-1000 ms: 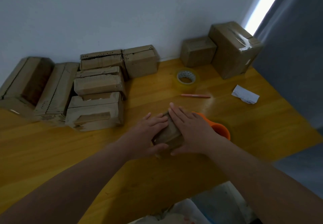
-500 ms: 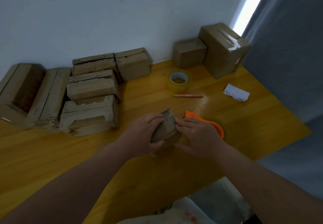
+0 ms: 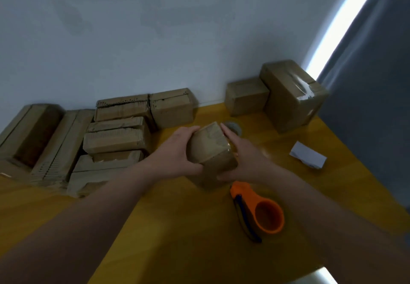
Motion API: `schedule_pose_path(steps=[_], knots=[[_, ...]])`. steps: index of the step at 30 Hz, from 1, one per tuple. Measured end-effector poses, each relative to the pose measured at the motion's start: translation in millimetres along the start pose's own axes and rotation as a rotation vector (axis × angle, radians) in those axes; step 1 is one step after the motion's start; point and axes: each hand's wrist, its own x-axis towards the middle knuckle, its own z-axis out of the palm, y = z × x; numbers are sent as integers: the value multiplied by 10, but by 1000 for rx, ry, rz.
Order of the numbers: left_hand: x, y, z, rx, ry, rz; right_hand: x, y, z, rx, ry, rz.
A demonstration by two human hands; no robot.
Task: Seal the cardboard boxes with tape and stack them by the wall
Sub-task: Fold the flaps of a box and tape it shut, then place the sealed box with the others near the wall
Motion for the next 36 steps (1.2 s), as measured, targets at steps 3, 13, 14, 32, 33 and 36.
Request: schedule_pose_path(steps=[3, 13, 14, 32, 33, 36], knots=[[320, 155, -33, -133, 18, 17, 233, 27, -372, -24, 20, -61], [1476, 225, 531, 279, -67, -85, 729, 551, -1177, -590, 232, 233], [1560, 202, 600, 327, -117, -92, 777, 586, -1183, -645, 234, 232], [1687, -123, 923, 470, -424, -163, 1299, 988, -1028, -788, 139, 135], [1666, -148, 923, 449, -425, -167, 1312, 997, -1034, -789, 122, 148], [1624, -218, 927, 363, -412, -153, 1338, 1019, -1024, -806, 107, 171]])
